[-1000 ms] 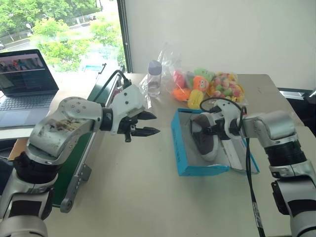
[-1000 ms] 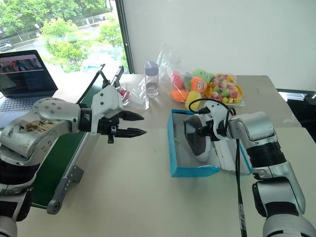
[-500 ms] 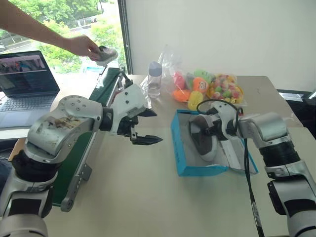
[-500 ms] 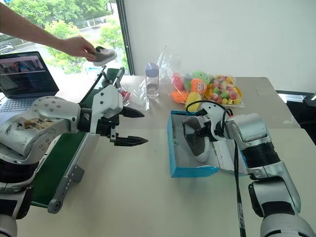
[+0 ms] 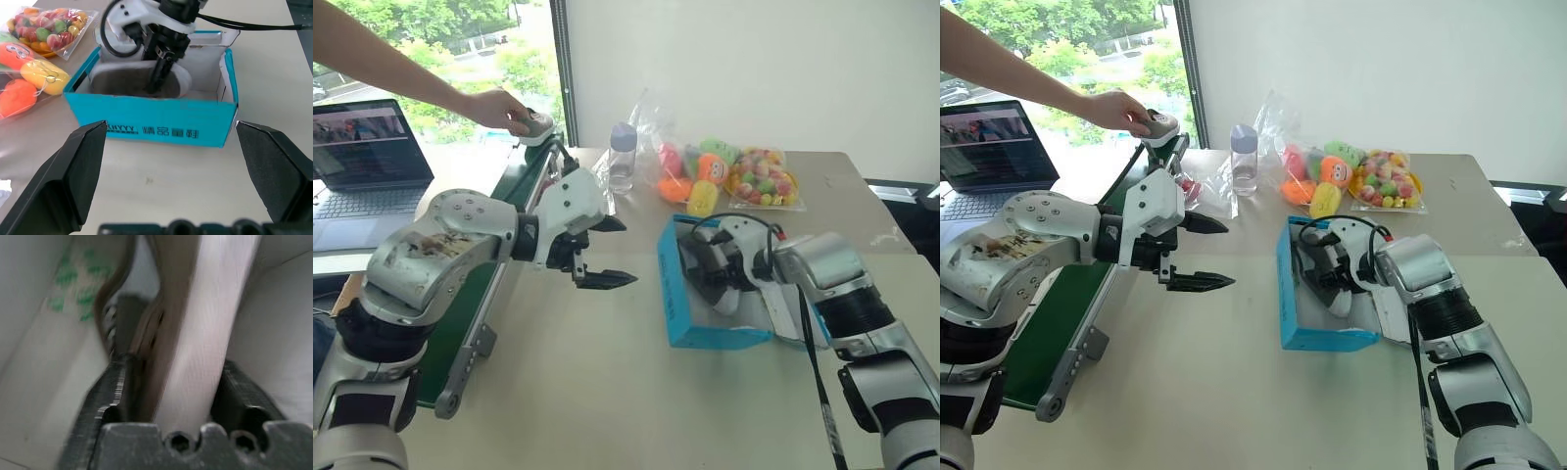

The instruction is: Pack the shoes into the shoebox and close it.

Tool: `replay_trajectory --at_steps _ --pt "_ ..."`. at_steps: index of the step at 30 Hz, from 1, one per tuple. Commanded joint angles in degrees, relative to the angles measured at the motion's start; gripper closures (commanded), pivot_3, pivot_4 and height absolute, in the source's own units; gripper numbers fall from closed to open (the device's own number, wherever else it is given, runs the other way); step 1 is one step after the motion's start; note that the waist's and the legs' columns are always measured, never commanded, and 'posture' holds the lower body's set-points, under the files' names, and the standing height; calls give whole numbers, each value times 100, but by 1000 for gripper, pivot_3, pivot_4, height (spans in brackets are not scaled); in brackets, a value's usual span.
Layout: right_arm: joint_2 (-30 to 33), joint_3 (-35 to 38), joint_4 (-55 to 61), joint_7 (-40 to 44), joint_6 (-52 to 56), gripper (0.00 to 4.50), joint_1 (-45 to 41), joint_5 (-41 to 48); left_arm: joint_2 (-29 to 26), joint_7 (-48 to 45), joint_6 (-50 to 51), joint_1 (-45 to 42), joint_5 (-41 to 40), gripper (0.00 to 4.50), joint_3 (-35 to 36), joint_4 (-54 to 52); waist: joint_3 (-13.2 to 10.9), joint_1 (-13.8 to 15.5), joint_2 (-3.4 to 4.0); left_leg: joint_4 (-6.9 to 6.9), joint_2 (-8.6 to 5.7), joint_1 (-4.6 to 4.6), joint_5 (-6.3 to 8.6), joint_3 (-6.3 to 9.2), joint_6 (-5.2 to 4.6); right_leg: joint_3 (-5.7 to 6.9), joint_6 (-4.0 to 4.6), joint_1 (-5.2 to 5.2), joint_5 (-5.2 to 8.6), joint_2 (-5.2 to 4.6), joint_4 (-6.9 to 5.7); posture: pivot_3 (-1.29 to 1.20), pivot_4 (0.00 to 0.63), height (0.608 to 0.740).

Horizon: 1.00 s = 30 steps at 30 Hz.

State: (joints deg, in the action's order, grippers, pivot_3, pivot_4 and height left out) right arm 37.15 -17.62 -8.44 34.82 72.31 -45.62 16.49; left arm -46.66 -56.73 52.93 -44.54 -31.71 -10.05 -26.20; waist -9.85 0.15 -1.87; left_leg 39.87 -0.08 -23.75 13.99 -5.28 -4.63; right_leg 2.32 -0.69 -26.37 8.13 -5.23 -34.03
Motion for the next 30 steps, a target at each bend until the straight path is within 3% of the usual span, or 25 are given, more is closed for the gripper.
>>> replay_trajectory --at_steps 1,3,9,13,19,22,27,30 --pt "72 17 296 -107 -33 445 -165 -206 9 12 -109 -147 33 0 48 -94 0 0 0 0 0 0 0 0 0 1 0 0 0 0 0 0 150 740" --pt "20 60 359 -249 -63 33 -273 -307 19 8 -119 -156 41 0 42 -78 0 0 0 0 0 0 0 0 0 1 0 0 0 0 0 0 150 740" --pt "7 188 799 -395 129 33 -703 -424 35 35 -143 -161 89 0 38 -43 -1 -16 2 0 1 1 -2 0 3 0 0 -2 0 2 -3 0 150 740" --pt "-81 680 1217 -339 78 33 -846 -209 87 218 -90 -131 180 0 91 12 -1 -17 2 -3 2 0 -2 2 4 3 0 -3 0 3 -2 0 150 740" --pt "-258 1661 1706 573 -449 33 -698 795 146 961 202 338 357 0 390 29 -1 -18 2 -2 2 0 -1 2 2 2 -2 0 -1 2 -1 0 150 740" --pt "-506 2055 1863 890 -736 33 -646 1316 315 1517 419 619 388 0 744 45 -1 -21 2 -2 3 3 -1 2 2 3 -1 1 -1 3 -3 0 150 740" --pt "-643 1961 1899 1171 -1504 33 -586 1401 919 3012 992 1295 631 0 2039 120 -1 -45 2 -5 4 13 -3 3 5 1 1 3 -3 2 -6 0 150 740" --pt "-739 1904 1767 1235 -1704 33 -613 1454 1298 3731 963 1594 925 0 2416 41 -1 -51 2 -5 4 20 -4 5 7 2 11 8 -9 -1 -8 0 150 740"
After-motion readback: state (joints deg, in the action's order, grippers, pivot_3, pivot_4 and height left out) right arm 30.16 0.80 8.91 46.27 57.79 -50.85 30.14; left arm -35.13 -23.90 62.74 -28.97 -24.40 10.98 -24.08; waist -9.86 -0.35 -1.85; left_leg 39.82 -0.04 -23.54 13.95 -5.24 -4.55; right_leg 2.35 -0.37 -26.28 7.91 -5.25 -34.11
